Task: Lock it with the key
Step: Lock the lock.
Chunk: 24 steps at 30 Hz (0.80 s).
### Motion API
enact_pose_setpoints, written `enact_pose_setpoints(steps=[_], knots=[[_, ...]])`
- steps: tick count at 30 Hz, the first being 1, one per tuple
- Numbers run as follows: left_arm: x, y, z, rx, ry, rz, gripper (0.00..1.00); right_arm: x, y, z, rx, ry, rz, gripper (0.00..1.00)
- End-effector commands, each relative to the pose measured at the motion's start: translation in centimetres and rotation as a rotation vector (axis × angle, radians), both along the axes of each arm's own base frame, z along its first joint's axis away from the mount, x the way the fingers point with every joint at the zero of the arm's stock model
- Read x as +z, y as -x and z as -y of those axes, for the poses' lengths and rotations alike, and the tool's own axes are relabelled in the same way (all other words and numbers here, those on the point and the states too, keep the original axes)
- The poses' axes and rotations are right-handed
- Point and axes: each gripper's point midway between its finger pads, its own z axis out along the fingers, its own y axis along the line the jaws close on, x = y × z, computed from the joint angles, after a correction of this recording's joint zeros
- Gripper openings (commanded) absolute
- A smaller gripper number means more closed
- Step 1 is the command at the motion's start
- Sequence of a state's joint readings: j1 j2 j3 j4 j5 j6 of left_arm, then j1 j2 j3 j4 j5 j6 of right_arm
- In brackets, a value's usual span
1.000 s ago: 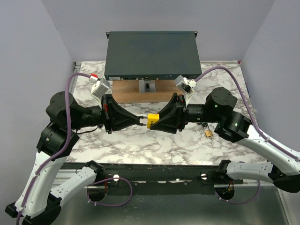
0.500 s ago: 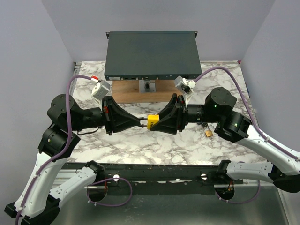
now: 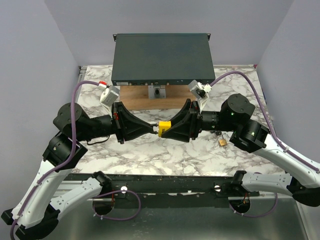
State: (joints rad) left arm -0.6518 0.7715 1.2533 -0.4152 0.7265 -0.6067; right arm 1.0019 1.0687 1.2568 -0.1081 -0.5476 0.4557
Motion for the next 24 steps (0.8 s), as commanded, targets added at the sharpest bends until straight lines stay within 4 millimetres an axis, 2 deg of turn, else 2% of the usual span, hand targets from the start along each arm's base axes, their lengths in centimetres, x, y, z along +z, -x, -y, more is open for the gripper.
enact_pose_setpoints(steps=[1, 12, 24], knots=[[-0.5, -0.3, 1.5, -0.036, 0.004, -0.060, 0.00, 0.9, -2.6, -1.3, -0.115, -0.070, 0.007, 0.01], [-1.0, -0.1, 2.0, -0.044, -0.006, -0.082, 0.00, 0.3, -3.5, -2.2, -0.131, -0.051, -0.003, 0.01], [-1.8, 0.4, 2.9, -0.090, -0.026, -0.106, 0.00, -0.1, -3.3, -2.6, -0.109, -0.036, -0.010, 0.01]])
